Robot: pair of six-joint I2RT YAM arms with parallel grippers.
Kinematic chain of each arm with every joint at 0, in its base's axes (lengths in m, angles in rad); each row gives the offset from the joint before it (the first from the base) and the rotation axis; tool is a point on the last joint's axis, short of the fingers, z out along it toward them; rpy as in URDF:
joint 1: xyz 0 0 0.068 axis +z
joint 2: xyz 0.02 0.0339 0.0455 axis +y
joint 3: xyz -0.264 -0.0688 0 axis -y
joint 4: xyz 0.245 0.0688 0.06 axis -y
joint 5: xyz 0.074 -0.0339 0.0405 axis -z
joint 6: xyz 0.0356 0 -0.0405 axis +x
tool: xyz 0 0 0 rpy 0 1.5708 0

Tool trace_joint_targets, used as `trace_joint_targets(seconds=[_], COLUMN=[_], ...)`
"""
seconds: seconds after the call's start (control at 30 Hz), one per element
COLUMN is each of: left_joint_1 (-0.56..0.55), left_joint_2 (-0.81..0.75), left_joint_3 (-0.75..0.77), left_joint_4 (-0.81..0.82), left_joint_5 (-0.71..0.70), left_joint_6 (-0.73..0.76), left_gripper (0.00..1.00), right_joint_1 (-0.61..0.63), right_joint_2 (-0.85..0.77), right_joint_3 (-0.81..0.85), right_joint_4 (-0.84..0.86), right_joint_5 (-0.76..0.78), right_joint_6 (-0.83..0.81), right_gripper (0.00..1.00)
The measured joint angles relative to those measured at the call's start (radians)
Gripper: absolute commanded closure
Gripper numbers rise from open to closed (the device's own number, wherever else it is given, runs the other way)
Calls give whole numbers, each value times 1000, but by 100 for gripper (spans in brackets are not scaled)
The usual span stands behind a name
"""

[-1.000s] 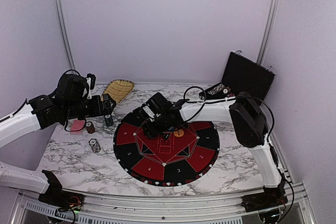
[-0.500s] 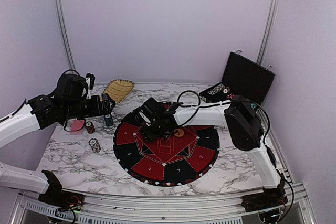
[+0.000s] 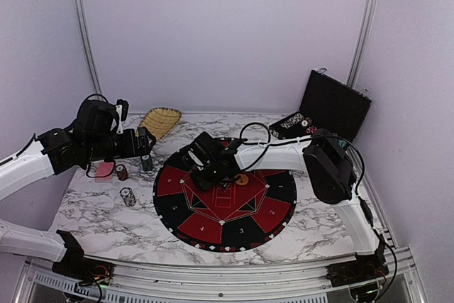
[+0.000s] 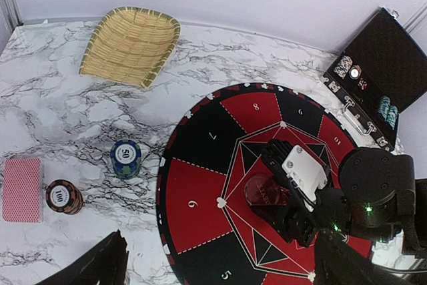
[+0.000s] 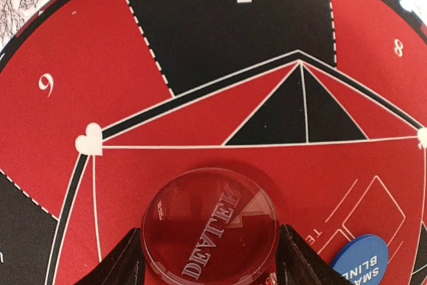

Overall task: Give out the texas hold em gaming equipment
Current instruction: Move the dealer button to position 7.

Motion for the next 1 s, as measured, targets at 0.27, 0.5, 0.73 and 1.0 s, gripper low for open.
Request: trace_joint_targets(seconds=[0.27, 0.5, 0.73, 1.0], left_joint_1=[2, 3, 4, 8], left_joint_2=[0, 0, 0, 1], left_joint_3=[0, 0, 0, 0], left_joint_4=[0, 0, 0, 0], left_joint_5=[0, 0, 1, 8], left_joint_6=[3, 3, 3, 3], left_gripper=[1, 1, 1, 1], right_joint_1=[4, -11, -57, -88], right_joint_2=[27, 98, 127, 168], right_joint_3=[40, 150, 195, 253], right_joint_4=[-2, -13, -15, -5], right_joint_5=[46, 86, 67, 40], right_joint_6=[10, 8, 7, -1], right_gripper=[42, 42, 42, 42])
